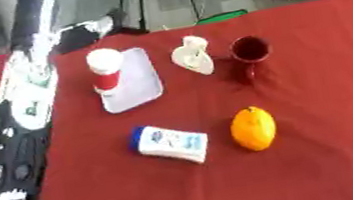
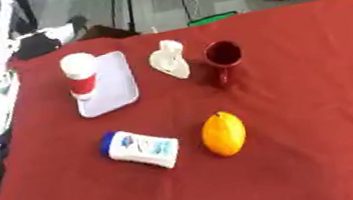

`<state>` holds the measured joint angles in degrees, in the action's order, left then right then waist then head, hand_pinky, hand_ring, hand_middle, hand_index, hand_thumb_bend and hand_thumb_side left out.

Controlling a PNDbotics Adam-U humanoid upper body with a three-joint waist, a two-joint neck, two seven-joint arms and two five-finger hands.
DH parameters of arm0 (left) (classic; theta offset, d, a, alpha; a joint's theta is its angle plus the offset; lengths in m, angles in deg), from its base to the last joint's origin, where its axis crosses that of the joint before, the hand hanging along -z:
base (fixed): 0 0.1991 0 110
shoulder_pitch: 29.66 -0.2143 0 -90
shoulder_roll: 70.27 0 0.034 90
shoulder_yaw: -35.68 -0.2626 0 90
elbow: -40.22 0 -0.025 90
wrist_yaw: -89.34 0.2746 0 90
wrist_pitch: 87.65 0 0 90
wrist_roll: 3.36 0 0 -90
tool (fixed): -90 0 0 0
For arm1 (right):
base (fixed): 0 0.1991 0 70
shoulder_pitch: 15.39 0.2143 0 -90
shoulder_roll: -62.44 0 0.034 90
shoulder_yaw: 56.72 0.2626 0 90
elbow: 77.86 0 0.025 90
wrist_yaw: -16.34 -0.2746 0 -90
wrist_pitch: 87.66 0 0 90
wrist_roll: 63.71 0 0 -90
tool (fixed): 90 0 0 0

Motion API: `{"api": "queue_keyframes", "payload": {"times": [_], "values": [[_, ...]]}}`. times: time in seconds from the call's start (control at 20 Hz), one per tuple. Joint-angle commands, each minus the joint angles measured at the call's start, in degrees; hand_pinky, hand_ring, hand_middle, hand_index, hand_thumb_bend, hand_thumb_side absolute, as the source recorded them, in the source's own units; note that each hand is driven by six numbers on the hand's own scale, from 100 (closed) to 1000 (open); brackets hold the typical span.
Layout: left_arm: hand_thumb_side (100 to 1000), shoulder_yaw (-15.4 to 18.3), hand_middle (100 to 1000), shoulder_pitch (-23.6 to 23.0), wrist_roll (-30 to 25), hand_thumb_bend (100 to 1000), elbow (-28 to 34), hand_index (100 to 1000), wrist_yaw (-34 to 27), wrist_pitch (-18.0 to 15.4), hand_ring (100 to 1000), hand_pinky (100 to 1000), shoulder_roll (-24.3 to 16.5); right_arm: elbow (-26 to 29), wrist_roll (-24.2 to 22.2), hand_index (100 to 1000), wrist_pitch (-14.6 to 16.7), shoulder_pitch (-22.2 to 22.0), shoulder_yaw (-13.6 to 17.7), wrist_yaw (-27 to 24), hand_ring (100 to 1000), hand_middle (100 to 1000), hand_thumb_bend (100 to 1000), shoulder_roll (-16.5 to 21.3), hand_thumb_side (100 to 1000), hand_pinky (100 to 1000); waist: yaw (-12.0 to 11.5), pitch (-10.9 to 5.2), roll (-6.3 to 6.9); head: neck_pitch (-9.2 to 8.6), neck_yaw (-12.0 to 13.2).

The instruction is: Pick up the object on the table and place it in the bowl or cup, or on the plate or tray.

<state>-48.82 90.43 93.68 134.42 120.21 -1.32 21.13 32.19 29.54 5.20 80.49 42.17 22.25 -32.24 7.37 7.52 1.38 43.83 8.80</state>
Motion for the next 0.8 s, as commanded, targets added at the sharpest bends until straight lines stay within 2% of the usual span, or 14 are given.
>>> {"api": "queue_keyframes", "payload": {"times": [0.05, 0.2, 0.35, 0.8], "values": [[603, 1.98, 705, -4.93, 1.09, 628, 7.15, 900, -12.24, -0.44, 645, 722, -0.54, 0.65, 0.25, 881, 0.05, 0.73, 0.67, -0.02, 626, 819, 483, 0.69, 710, 535, -0.15, -0.42, 0.06, -0.30, -0.49], [640, 3.21, 693, -11.10, 0.87, 601, 10.21, 899, -20.02, -1.06, 630, 712, 0.80, 0.68, 0.35, 881, 0.01, 0.83, 0.76, -0.01, 626, 819, 483, 0.66, 709, 535, -0.36, -0.35, 0.04, -0.44, -0.78], [658, 3.97, 687, -14.21, 0.61, 592, 11.31, 899, -22.25, -1.10, 624, 709, 2.48, 0.71, 0.43, 881, 0.00, 0.85, 0.83, 0.01, 626, 818, 483, 0.64, 709, 535, -0.53, -0.30, -0.02, -0.48, -0.91], [663, 3.54, 682, -16.13, -0.43, 583, 11.78, 901, -23.30, -1.26, 618, 703, 3.61, 0.70, 0.35, 881, 0.00, 0.92, 0.77, 0.05, 625, 818, 483, 0.64, 708, 535, -0.81, -0.43, 0.03, -0.49, -1.14]]}}
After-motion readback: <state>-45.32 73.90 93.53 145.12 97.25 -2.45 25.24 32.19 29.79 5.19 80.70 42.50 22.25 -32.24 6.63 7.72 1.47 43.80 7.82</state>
